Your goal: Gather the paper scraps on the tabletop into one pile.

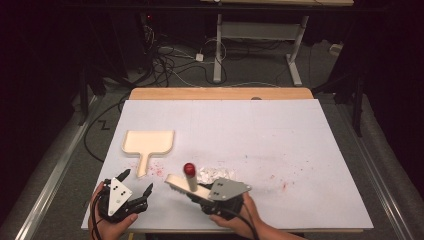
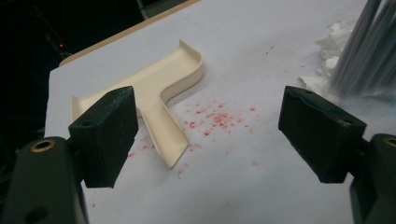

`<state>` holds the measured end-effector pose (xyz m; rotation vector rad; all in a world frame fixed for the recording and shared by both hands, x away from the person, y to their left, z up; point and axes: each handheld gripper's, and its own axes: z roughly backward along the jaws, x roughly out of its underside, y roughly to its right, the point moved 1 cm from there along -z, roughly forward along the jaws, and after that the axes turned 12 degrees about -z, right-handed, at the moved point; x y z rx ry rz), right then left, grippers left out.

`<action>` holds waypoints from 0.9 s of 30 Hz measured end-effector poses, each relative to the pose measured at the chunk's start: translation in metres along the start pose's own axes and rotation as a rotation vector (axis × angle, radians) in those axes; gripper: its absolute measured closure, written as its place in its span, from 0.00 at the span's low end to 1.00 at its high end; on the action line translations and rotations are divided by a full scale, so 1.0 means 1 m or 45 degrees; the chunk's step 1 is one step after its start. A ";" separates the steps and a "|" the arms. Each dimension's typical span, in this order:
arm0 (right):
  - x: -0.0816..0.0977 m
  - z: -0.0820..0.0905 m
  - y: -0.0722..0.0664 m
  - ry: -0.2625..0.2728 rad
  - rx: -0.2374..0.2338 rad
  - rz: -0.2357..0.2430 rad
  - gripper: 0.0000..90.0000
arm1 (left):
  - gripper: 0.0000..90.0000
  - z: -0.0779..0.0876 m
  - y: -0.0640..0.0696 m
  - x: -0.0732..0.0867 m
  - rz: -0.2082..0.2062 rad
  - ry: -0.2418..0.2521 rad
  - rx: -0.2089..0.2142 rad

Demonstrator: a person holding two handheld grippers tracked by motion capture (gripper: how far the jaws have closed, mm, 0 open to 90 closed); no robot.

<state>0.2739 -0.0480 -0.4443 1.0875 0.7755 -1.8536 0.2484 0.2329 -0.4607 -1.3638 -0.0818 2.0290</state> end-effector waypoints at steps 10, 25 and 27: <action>0.010 -0.035 -0.005 -0.002 0.174 -0.064 0.75 | 0.22 -0.003 0.007 -0.001 -0.039 -0.016 0.050; 0.015 0.012 0.048 -0.053 0.375 -0.185 0.75 | 0.22 -0.014 0.021 -0.007 -0.141 -0.073 0.149; 0.014 0.016 0.048 -0.045 0.363 -0.193 0.75 | 0.22 -0.015 0.022 -0.007 -0.150 -0.082 0.159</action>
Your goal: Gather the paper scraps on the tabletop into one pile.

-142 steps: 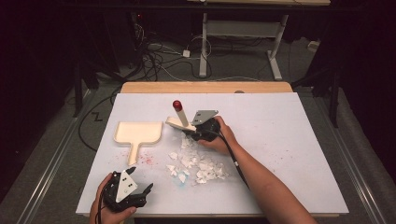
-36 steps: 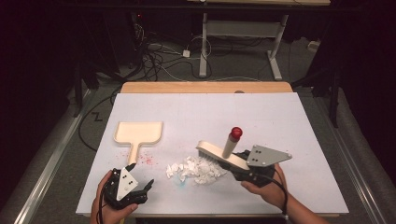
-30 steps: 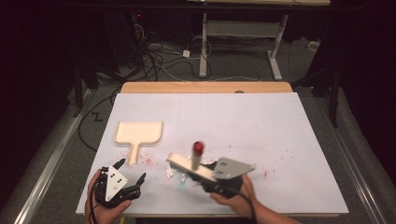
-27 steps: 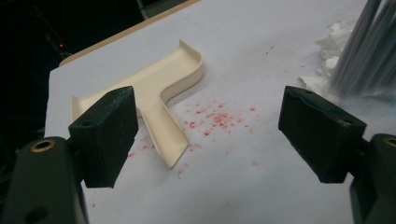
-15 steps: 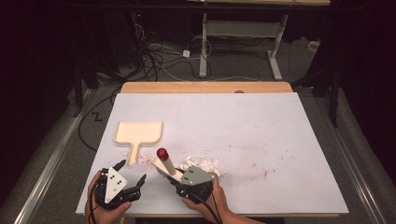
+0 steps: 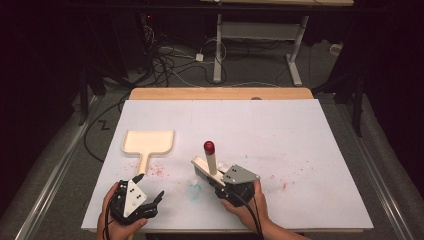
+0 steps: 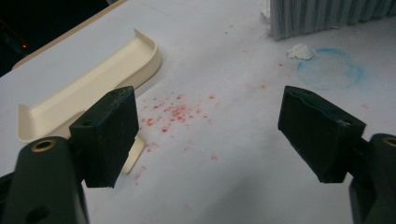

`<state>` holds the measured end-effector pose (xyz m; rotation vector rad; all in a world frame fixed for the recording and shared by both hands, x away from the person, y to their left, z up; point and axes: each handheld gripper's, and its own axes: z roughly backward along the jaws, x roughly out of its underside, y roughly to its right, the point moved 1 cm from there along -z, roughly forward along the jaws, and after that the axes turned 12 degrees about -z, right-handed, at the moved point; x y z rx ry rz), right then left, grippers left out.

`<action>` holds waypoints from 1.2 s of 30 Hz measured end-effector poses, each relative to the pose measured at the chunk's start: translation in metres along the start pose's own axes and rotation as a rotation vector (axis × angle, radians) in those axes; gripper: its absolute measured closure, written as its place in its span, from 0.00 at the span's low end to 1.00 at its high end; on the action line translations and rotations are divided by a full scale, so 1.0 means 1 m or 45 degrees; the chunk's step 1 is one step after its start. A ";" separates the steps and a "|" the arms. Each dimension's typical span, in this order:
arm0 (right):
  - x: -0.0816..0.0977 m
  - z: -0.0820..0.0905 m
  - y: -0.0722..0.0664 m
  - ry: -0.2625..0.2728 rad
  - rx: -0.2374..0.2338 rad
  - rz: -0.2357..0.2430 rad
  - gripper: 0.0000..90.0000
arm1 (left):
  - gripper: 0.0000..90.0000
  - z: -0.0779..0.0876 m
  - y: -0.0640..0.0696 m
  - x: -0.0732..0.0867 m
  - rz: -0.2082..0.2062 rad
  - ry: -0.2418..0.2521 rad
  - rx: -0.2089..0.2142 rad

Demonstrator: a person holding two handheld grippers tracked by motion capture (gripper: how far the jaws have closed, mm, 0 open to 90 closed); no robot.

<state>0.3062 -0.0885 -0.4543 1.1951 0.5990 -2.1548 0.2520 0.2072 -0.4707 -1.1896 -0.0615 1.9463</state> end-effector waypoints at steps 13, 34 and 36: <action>-0.017 0.019 -0.003 0.093 -0.112 -0.009 0.75 | 0.22 0.000 0.000 0.001 -0.002 0.005 -0.009; -0.009 -0.017 -0.008 -0.091 -0.040 -0.047 0.75 | 0.22 0.000 -0.001 0.002 0.012 -0.001 0.005; -0.010 -0.010 -0.004 -0.082 -0.020 -0.026 0.75 | 0.22 -0.001 0.000 0.001 0.000 -0.012 0.010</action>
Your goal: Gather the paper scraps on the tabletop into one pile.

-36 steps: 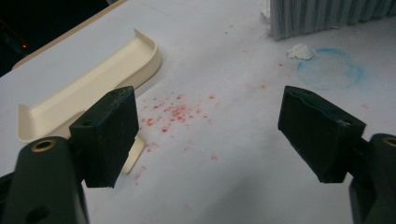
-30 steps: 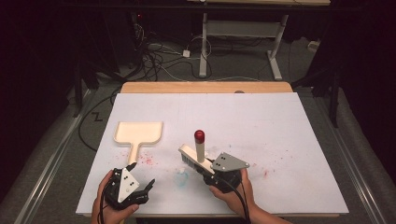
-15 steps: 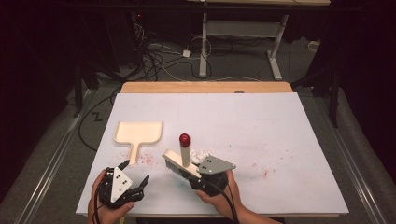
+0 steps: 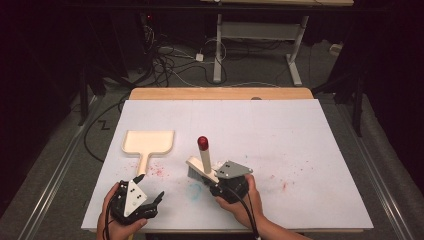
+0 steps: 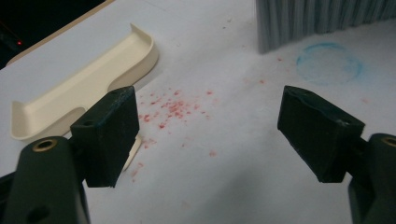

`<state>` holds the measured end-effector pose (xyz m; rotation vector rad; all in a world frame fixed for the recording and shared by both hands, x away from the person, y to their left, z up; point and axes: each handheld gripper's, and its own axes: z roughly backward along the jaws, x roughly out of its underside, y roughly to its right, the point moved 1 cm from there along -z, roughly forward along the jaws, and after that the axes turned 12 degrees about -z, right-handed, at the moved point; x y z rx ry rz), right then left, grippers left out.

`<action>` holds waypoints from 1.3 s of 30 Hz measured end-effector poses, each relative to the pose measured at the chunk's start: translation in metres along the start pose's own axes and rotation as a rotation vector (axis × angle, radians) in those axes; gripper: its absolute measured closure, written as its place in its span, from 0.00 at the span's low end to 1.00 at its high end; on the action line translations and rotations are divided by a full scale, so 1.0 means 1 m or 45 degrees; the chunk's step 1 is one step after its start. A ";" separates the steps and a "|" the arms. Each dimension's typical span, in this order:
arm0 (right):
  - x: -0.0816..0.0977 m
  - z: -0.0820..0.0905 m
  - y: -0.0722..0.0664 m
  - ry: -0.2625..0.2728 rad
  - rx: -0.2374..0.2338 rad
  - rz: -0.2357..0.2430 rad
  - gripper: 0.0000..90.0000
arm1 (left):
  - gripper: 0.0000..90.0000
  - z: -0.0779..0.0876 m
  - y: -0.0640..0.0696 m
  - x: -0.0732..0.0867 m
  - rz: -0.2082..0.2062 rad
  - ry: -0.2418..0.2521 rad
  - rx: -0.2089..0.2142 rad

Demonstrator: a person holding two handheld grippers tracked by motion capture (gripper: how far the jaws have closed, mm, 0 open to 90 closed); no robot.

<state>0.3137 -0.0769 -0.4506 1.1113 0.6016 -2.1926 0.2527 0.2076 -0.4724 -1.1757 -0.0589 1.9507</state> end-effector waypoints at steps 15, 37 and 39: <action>-0.016 0.085 0.037 0.136 -0.107 0.029 0.75 | 0.22 -0.002 0.003 0.000 -0.013 -0.013 0.016; 0.054 0.123 0.099 -0.094 -0.118 0.125 0.75 | 0.22 -0.007 0.007 -0.005 -0.078 -0.034 0.035; 0.053 0.115 0.097 -0.095 -0.131 0.128 0.75 | 0.22 -0.008 0.007 -0.004 -0.077 -0.032 0.040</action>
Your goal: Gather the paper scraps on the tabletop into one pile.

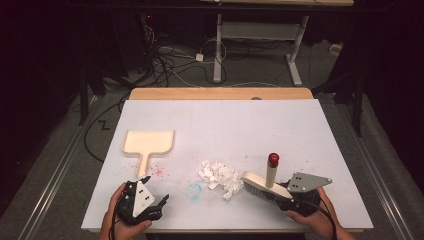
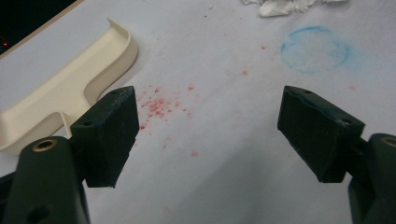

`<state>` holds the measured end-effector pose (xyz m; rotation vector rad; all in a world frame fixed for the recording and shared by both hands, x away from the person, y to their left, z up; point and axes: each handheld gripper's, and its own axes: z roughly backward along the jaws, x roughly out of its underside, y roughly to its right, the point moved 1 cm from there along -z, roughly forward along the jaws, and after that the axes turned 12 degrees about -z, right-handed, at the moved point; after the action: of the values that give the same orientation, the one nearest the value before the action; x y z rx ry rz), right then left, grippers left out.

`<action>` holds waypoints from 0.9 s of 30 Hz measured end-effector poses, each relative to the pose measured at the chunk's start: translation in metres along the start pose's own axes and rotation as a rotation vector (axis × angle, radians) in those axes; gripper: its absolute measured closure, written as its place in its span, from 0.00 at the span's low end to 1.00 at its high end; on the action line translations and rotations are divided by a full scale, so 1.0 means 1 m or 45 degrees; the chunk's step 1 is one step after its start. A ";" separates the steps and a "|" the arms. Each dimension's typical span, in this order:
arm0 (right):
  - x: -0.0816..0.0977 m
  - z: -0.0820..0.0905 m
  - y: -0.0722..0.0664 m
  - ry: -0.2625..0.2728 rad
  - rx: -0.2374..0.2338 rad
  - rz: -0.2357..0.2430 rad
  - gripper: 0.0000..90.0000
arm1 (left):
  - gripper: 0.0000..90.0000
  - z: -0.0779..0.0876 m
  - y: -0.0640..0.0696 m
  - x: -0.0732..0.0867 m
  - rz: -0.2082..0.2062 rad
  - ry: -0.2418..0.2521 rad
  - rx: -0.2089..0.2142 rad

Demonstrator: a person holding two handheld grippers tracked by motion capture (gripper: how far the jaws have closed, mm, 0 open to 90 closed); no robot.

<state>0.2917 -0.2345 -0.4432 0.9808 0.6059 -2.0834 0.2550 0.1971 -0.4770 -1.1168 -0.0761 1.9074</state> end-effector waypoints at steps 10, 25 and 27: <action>-0.022 -0.045 -0.013 0.015 -0.045 0.050 0.75 | 0.22 -0.001 0.000 0.001 -0.007 -0.005 0.013; -0.031 -0.004 -0.003 0.135 -0.033 0.036 0.75 | 0.22 0.001 0.003 0.001 -0.003 -0.017 0.016; -0.026 0.003 -0.005 0.122 -0.042 0.040 0.75 | 0.22 0.001 0.003 0.001 -0.003 -0.018 0.014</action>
<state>0.2980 -0.2225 -0.4199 1.0696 0.6673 -2.0015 0.2521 0.1964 -0.4783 -1.0955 -0.0743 1.9117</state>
